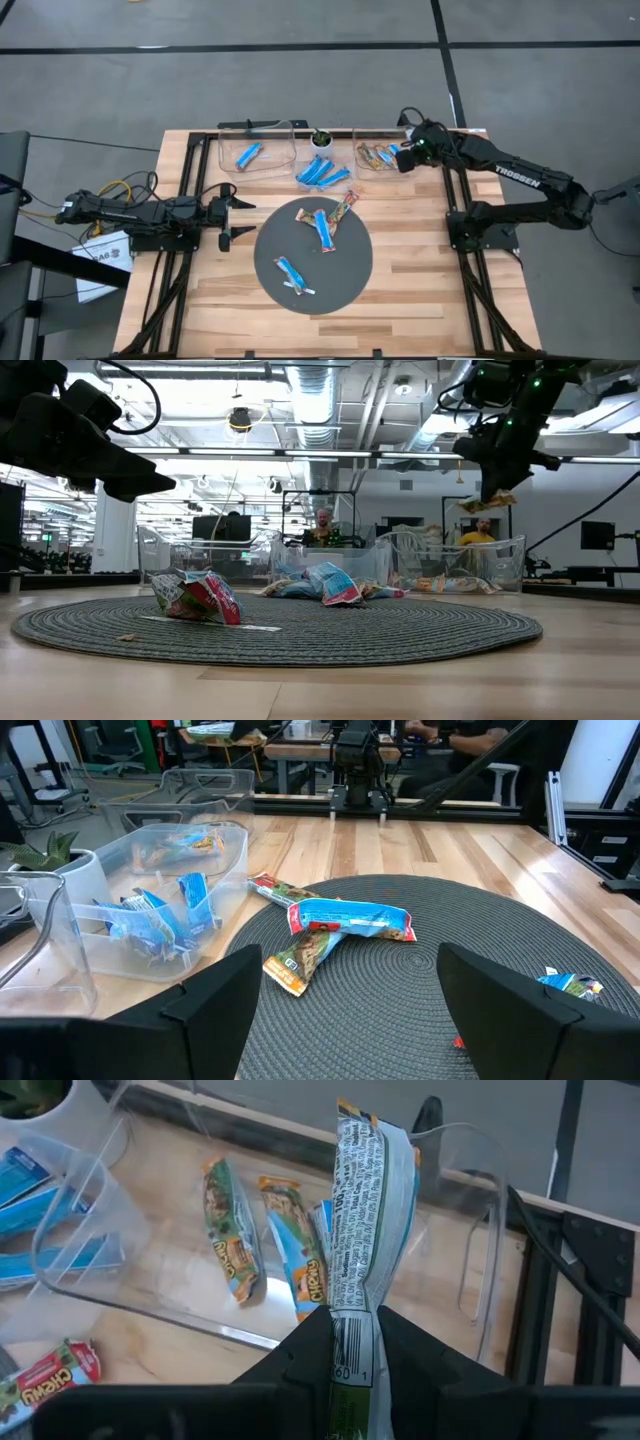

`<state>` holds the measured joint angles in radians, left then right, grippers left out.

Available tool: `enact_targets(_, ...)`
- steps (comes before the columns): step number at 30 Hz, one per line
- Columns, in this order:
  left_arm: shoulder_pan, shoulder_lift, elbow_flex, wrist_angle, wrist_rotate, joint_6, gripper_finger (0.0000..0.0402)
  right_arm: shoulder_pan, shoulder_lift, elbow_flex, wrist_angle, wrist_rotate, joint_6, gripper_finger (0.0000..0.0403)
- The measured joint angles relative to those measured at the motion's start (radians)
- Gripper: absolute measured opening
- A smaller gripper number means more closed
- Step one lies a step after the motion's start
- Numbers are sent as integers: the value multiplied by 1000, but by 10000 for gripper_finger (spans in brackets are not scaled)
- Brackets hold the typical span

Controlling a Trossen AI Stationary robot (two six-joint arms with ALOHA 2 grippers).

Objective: Pick and place Granola Bars by type
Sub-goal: Put the yellow granola bar into the right transparent bin

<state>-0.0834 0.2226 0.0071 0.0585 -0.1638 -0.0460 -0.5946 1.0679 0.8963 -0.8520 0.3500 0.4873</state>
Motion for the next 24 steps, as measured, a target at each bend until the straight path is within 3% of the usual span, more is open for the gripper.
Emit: enact_targets(24, 0, 0, 0, 0, 0, 0, 294, -124, 369, 0, 152, -11, -107, 65)
